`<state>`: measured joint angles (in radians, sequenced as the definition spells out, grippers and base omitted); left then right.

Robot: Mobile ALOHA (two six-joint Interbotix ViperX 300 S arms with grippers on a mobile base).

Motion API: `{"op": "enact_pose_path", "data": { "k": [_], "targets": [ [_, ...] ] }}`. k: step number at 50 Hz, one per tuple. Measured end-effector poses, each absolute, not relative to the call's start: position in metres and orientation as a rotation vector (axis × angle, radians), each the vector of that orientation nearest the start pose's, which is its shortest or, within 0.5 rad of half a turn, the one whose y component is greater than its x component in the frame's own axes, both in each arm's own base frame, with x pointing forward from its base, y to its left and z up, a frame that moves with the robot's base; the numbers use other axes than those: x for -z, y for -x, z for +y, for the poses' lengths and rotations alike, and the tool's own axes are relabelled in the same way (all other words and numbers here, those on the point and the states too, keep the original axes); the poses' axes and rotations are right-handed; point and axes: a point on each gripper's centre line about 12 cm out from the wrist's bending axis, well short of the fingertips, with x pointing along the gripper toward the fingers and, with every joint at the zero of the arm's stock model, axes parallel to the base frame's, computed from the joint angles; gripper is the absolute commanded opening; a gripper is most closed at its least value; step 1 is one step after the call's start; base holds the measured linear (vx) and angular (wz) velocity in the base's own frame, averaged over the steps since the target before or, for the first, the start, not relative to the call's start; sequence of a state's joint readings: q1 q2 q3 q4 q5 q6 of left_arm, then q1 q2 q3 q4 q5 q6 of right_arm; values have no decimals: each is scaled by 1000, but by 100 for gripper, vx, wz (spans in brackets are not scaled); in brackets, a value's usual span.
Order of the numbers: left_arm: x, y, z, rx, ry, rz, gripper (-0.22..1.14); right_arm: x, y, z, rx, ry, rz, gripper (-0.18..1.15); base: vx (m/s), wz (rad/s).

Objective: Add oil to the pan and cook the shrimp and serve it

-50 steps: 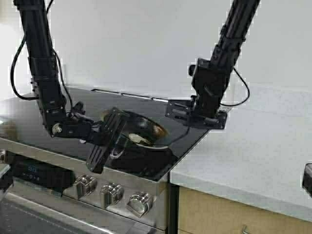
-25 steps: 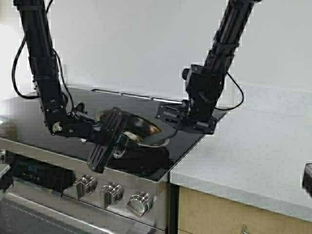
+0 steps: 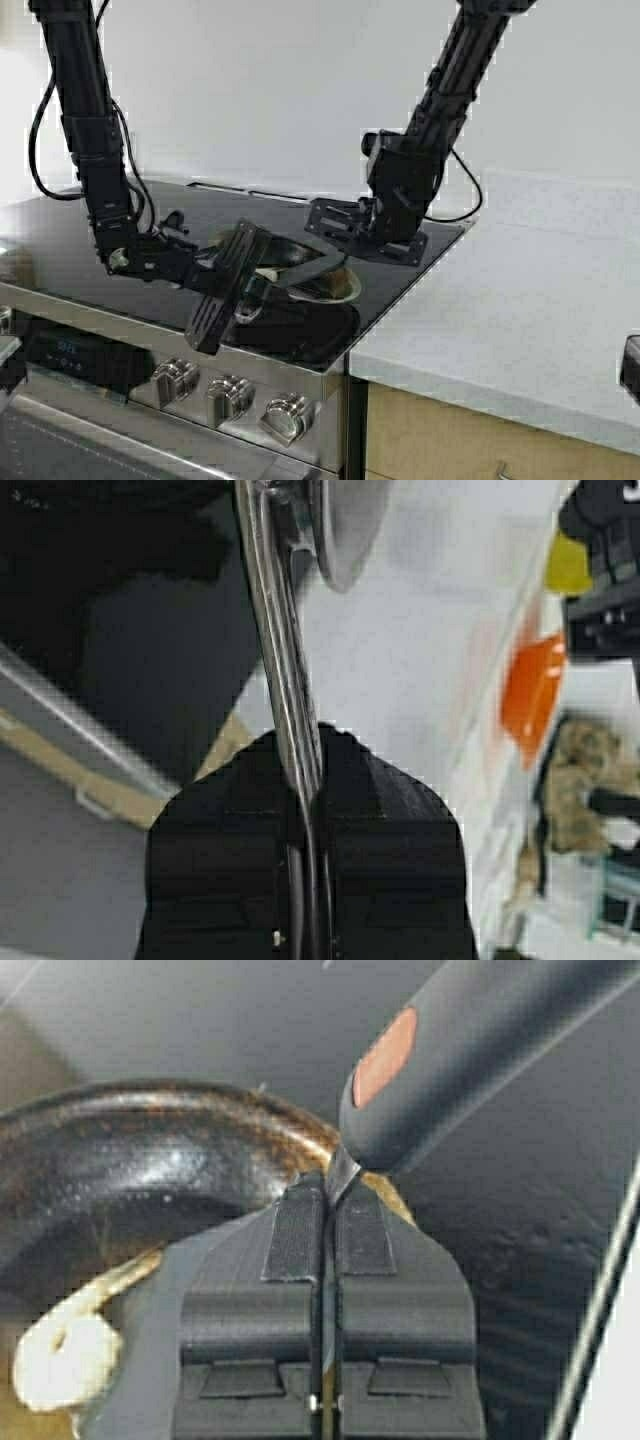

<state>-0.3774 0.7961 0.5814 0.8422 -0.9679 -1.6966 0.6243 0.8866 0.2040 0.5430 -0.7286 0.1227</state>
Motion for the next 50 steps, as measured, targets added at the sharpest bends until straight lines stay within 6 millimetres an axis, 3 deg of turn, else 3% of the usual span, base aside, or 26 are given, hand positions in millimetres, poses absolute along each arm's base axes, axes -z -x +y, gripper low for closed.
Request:
{"op": "enact_pose_path", "data": {
  "k": [17, 50],
  "targets": [
    [54, -335, -212, 549, 1073, 1141, 2, 39, -442, 277, -173, -352, 431, 8, 0, 0],
    [54, -333, -213, 550, 1061, 1148, 2, -3, -446, 282, -204, -340, 383, 8, 0, 0]
  ]
}}
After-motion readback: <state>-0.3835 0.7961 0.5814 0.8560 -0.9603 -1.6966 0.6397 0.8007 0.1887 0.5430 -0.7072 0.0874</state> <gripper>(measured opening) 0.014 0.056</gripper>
